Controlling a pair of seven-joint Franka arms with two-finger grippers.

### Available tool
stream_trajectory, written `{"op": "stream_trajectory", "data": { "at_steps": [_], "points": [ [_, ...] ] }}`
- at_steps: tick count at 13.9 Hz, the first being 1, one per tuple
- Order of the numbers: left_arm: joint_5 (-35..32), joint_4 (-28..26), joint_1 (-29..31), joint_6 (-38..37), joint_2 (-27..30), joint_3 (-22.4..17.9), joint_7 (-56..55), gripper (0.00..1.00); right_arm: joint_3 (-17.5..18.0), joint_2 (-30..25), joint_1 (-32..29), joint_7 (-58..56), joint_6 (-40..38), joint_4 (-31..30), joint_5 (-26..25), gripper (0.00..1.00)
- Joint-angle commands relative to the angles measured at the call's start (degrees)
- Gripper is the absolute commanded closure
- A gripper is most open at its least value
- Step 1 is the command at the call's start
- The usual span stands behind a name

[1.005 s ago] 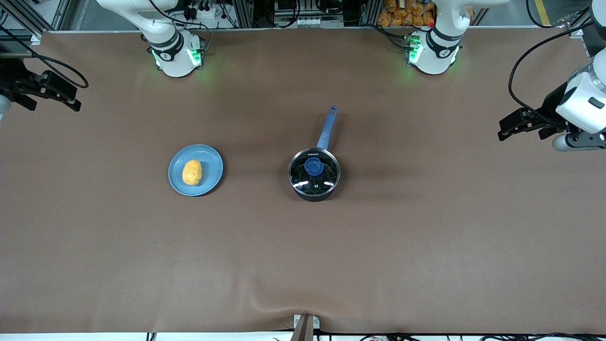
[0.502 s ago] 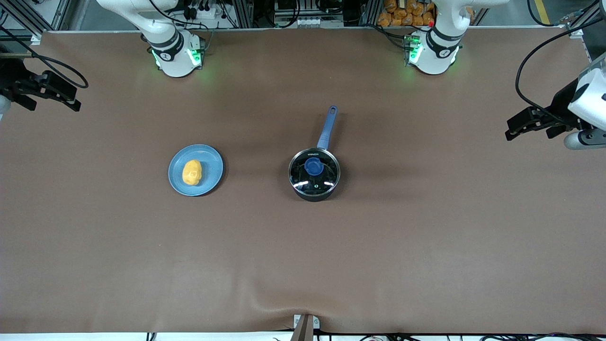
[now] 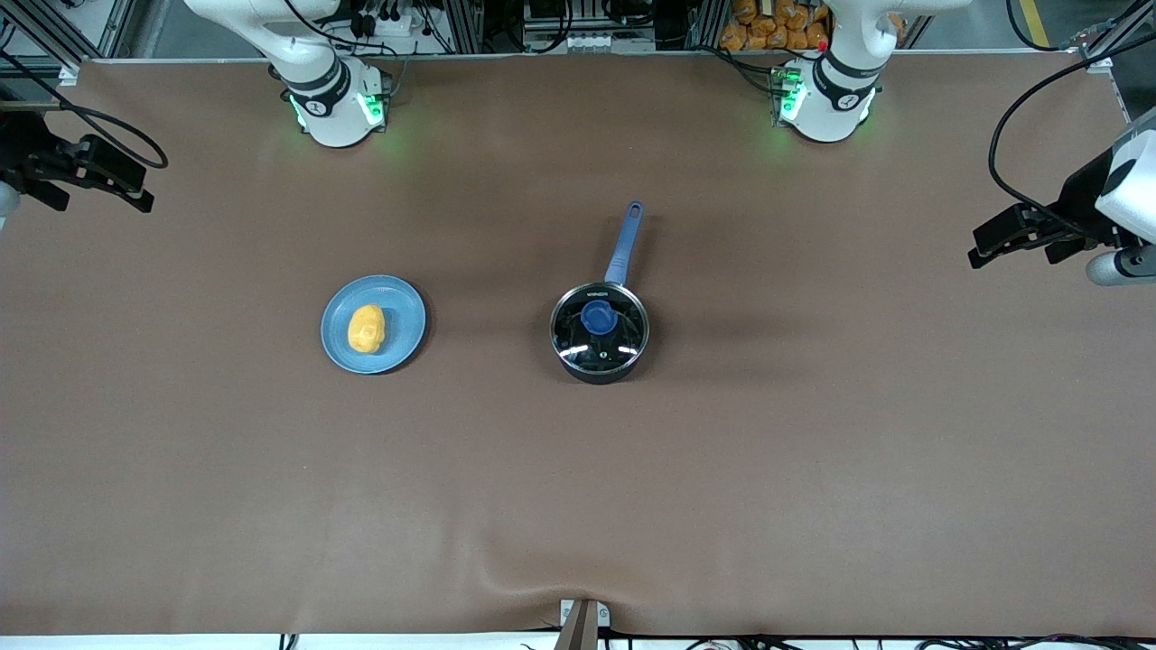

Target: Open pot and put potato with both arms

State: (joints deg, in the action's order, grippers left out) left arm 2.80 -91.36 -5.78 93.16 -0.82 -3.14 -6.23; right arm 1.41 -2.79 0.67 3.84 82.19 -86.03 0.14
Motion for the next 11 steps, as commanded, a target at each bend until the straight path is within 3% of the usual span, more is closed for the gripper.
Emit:
{"op": "stream_trajectory", "data": {
  "at_steps": [1, 11],
  "points": [
    [0.5, -0.1, -0.3, -0.4, 1.4, -0.4, 5.5, 0.00, 0.4, 0.9, -1.0, -0.9, -0.9, 1.3, 0.7, 0.00],
    [0.5, -0.1, 0.0, -0.5, 1.3, -0.3, 7.2, 0.00, 0.4, 0.9, -1.0, -1.0, -0.9, 1.4, 0.7, 0.00]
  ]
}}
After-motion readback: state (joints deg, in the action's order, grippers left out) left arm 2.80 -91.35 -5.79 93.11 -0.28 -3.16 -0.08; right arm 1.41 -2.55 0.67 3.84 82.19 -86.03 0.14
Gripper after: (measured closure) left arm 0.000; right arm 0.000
